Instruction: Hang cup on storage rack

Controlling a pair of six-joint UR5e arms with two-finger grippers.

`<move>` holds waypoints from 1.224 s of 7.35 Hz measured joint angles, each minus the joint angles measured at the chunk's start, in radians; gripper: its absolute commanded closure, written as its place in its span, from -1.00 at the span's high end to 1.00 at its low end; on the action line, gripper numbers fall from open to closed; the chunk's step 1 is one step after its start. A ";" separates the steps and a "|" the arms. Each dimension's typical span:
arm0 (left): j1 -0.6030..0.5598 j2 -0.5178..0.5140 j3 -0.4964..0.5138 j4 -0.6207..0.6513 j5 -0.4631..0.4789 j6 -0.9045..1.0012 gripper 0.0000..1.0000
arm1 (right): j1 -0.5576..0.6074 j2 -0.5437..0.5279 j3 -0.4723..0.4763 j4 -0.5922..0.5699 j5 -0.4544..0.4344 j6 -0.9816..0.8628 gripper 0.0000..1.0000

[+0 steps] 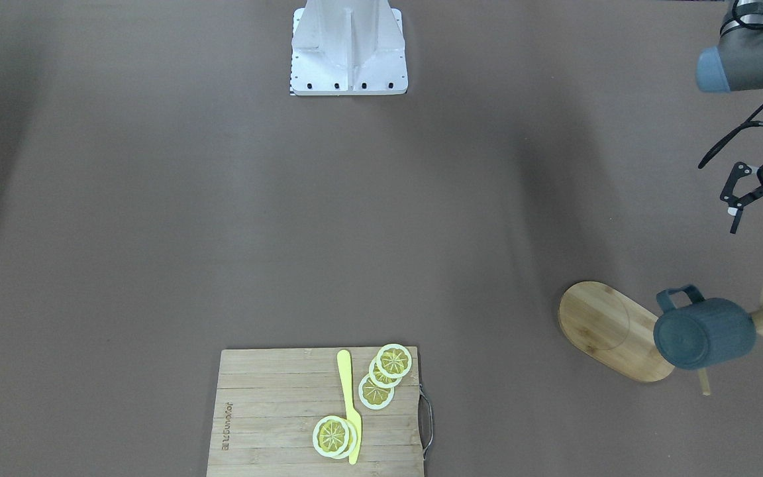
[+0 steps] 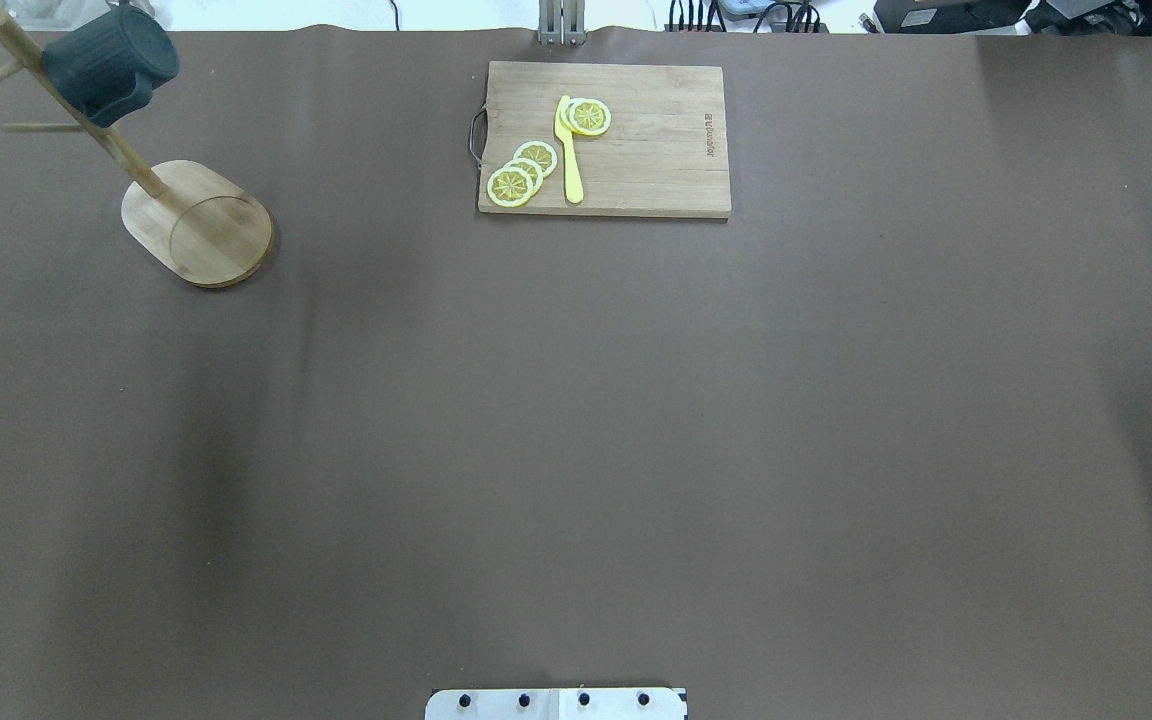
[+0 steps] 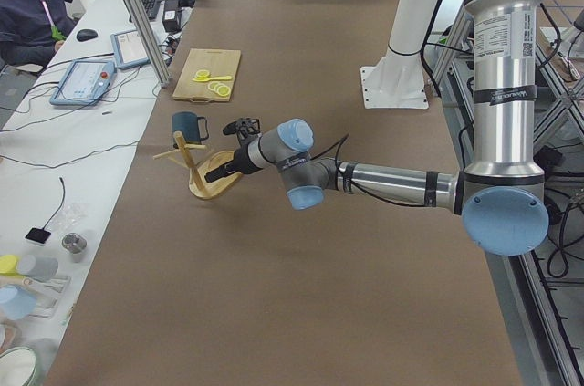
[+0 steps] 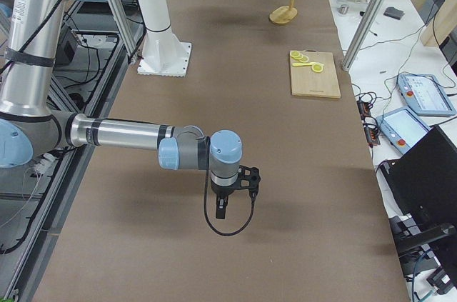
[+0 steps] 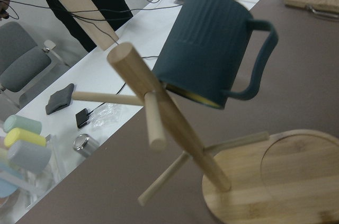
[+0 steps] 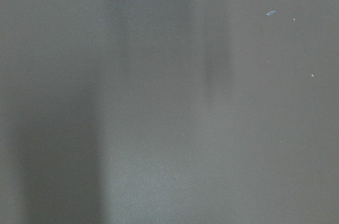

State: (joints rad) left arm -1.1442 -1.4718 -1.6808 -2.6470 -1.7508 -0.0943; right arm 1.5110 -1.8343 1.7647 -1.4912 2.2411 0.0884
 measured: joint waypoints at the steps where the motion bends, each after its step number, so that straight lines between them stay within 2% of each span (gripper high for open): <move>1: -0.043 0.012 -0.001 0.078 -0.043 0.032 0.98 | 0.000 -0.001 -0.003 0.000 0.000 -0.001 1.00; 3: -0.149 0.019 -0.001 0.249 -0.178 0.055 0.98 | 0.000 -0.002 -0.007 0.000 -0.001 -0.001 1.00; 5: -0.214 0.027 0.000 0.428 -0.244 0.098 0.98 | 0.000 -0.001 -0.009 0.000 0.000 0.000 1.00; 9: -0.366 0.054 -0.007 0.788 -0.462 0.165 0.98 | 0.000 -0.002 -0.018 0.000 0.003 0.000 1.00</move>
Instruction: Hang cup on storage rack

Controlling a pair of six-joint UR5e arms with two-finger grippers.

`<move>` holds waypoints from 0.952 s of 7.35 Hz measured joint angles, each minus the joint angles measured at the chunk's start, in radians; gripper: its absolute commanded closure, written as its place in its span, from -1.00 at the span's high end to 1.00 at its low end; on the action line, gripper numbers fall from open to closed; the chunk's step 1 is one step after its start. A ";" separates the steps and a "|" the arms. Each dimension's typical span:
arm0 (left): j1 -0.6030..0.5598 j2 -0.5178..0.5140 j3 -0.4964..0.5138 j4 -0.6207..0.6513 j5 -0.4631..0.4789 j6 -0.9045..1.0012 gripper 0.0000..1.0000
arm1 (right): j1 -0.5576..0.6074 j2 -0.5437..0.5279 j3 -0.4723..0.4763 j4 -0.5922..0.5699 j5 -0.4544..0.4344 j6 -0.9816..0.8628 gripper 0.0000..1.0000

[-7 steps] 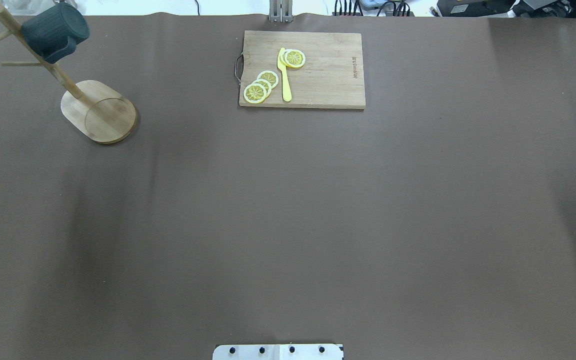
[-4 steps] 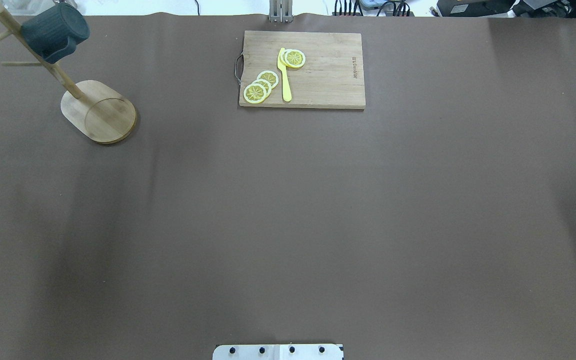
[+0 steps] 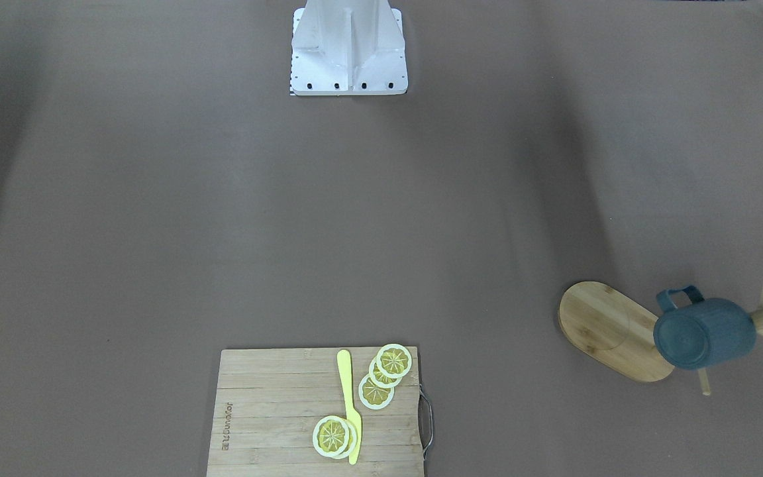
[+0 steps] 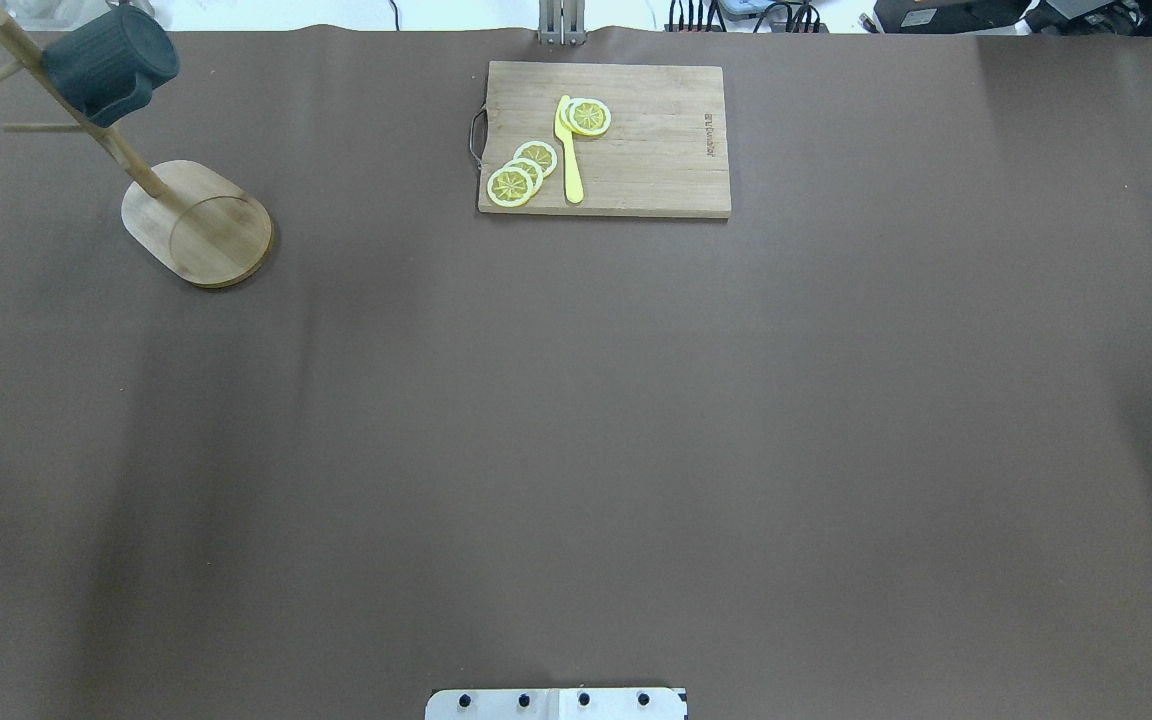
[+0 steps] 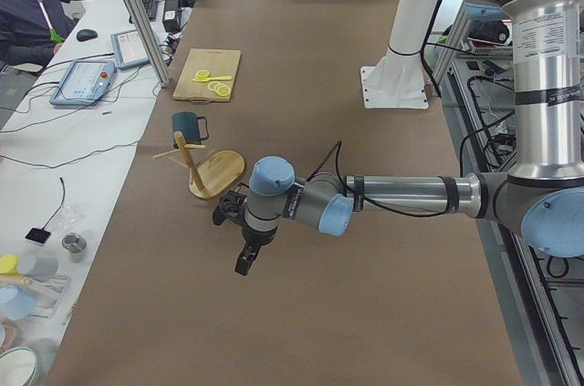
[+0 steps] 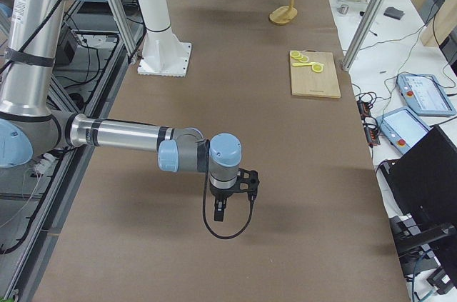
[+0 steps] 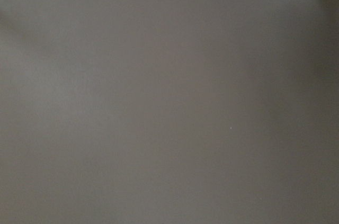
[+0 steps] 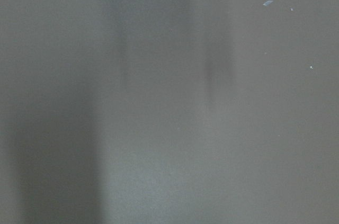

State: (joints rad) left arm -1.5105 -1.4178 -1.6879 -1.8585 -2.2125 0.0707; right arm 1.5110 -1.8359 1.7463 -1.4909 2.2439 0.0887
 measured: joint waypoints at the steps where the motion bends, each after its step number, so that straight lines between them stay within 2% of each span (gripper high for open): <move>1: -0.010 0.003 -0.001 0.067 -0.025 0.001 0.98 | 0.000 0.001 -0.007 0.007 0.001 0.000 1.00; 3: -0.016 0.001 -0.003 0.152 -0.038 0.000 0.98 | -0.001 0.003 -0.050 0.069 0.004 0.000 1.00; 5: -0.017 -0.012 -0.074 0.276 -0.041 0.000 0.98 | -0.001 0.005 -0.122 0.183 0.006 -0.001 1.00; 7: -0.017 -0.019 -0.117 0.359 -0.042 0.000 0.98 | -0.002 0.012 -0.152 0.233 0.017 -0.002 1.00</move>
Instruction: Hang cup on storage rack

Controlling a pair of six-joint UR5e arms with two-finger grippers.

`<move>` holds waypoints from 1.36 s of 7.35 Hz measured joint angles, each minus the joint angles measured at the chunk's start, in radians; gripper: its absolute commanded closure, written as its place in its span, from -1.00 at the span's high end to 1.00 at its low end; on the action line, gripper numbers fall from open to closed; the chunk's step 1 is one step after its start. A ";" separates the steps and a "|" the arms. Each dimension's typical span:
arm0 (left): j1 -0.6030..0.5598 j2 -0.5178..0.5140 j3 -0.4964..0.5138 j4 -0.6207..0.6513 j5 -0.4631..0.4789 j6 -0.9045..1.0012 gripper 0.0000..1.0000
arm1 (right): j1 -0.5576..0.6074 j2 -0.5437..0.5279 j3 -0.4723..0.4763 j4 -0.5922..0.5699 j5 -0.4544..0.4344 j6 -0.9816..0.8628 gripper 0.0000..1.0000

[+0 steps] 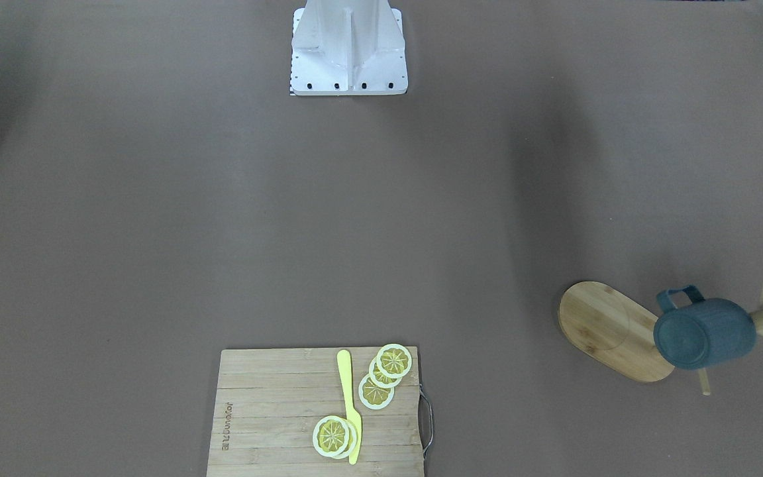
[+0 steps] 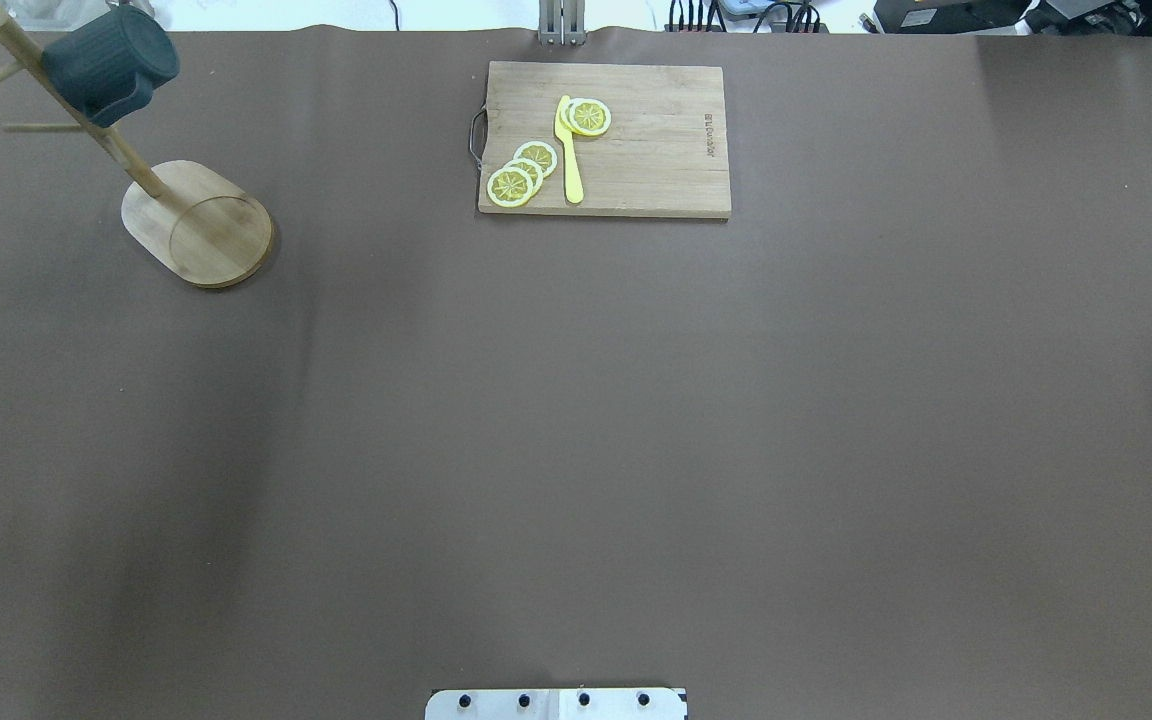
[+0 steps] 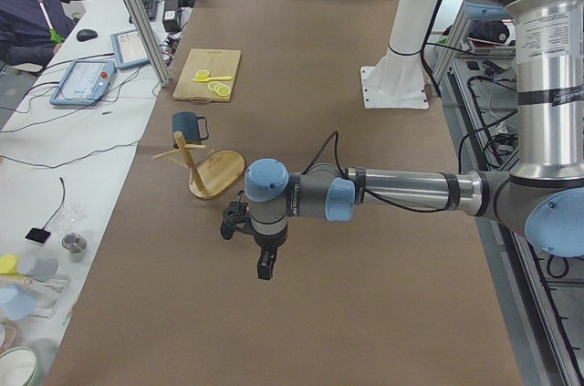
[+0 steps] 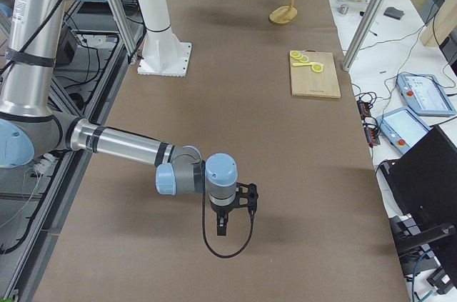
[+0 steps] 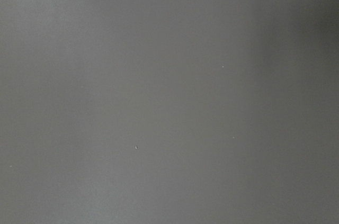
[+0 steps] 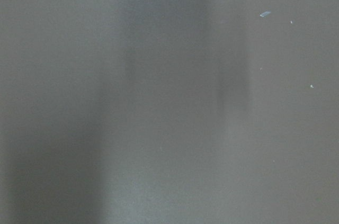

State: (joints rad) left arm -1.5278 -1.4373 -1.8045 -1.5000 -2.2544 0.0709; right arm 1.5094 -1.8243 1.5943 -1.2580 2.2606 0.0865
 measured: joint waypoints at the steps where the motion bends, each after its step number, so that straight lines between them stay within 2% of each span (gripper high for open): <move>1: 0.000 0.000 0.002 0.009 0.002 0.000 0.98 | 0.000 0.007 -0.002 0.001 0.024 0.000 1.00; 4: 0.000 0.005 0.005 -0.010 0.000 0.000 0.98 | 0.000 0.014 0.003 -0.003 0.090 -0.001 1.00; 10: 0.003 0.001 0.011 -0.035 0.007 0.001 0.98 | 0.007 0.014 0.028 -0.002 0.079 -0.002 1.00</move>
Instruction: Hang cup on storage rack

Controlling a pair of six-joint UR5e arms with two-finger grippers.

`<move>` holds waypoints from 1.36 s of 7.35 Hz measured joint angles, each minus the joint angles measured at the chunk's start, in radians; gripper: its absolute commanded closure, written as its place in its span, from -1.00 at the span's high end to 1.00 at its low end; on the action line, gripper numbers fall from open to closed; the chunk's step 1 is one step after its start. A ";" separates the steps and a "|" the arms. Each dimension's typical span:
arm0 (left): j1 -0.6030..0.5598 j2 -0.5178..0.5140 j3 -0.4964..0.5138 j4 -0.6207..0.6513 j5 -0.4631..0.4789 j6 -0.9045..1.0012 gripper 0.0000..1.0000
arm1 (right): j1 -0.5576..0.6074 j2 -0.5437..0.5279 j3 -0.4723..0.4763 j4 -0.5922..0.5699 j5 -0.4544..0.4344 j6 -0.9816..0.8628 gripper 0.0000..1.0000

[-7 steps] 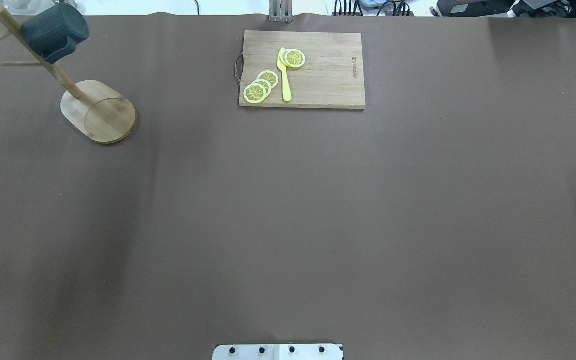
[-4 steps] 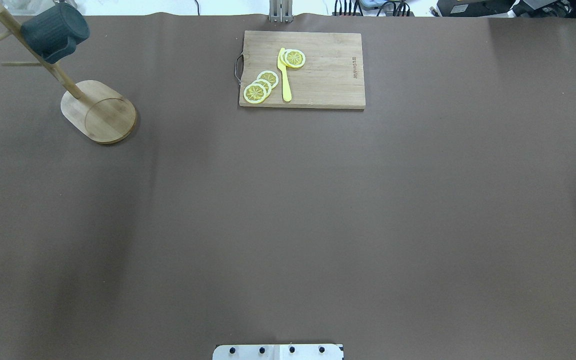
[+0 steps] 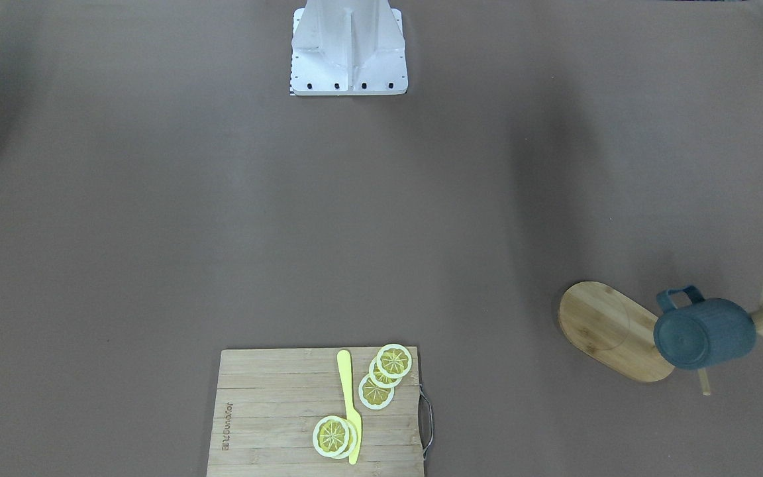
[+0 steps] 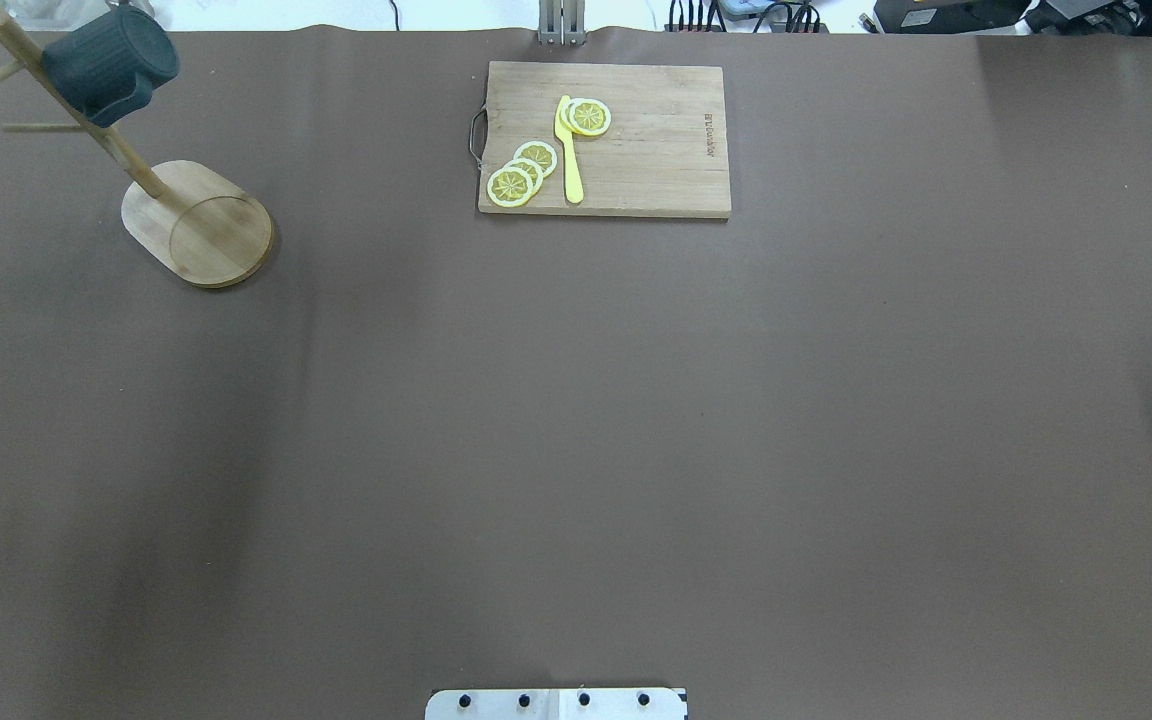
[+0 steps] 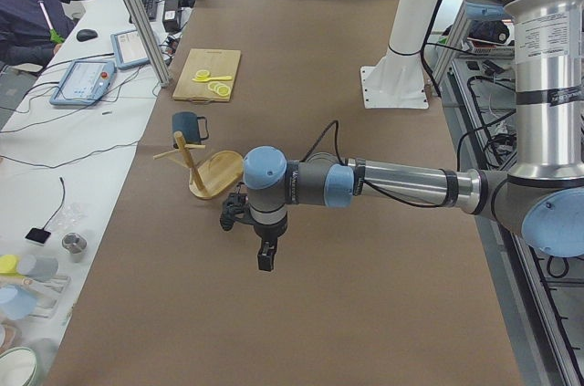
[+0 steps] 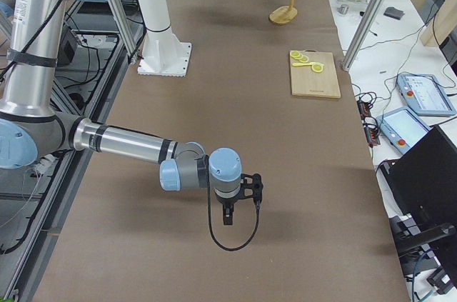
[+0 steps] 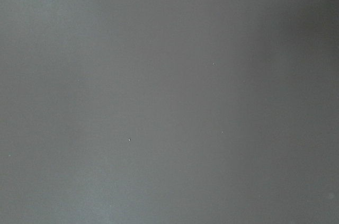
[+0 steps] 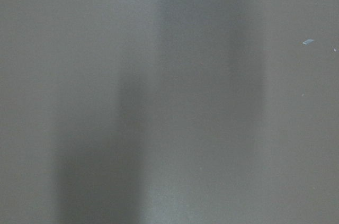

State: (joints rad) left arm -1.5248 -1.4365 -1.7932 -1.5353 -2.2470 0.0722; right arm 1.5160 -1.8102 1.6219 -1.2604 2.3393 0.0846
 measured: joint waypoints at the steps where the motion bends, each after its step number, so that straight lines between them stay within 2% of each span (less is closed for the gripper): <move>1: 0.000 0.002 0.003 -0.010 0.001 0.001 0.98 | -0.002 0.000 0.007 0.000 -0.002 0.000 1.00; 3: 0.000 0.009 0.006 -0.016 0.001 0.000 0.98 | -0.012 -0.005 0.027 -0.003 -0.026 0.000 1.00; 6: 0.000 0.011 0.003 -0.017 0.001 0.000 0.98 | 0.006 -0.008 0.082 -0.074 -0.075 -0.002 1.00; 10: 0.000 0.011 0.008 -0.016 0.003 0.000 0.98 | 0.012 -0.022 0.096 -0.081 -0.084 -0.001 1.00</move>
State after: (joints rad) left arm -1.5248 -1.4251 -1.7850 -1.5509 -2.2444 0.0718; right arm 1.5277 -1.8324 1.7174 -1.3412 2.2551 0.0831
